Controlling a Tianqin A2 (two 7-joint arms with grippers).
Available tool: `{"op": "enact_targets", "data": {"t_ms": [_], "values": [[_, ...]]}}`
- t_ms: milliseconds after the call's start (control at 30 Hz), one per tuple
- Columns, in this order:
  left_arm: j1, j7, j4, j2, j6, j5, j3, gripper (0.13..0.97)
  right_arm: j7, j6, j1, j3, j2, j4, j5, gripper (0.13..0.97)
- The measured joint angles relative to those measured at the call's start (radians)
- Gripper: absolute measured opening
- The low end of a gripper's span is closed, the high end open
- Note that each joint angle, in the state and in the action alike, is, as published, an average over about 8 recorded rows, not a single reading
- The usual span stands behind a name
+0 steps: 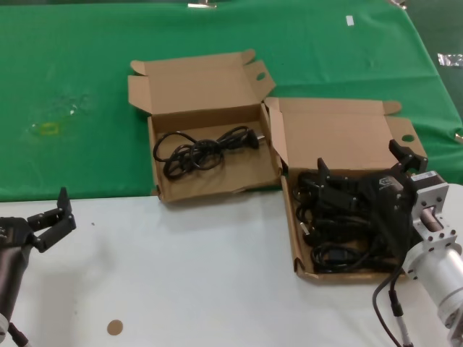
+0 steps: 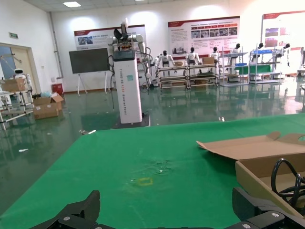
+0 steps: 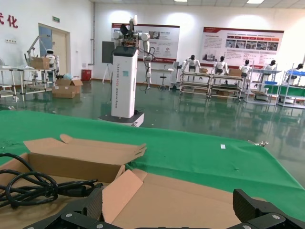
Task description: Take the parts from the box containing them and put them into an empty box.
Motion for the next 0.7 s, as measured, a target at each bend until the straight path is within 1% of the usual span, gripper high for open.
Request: {"op": "enact_targets", "data": {"t_ms": [700], "values": [[0.0, 0.0, 0.0, 0.0, 0.0, 0.0, 0.0, 0.966, 0.0, 0.0, 0.0, 0.0, 0.0, 0.0, 0.0, 0.966]]}}
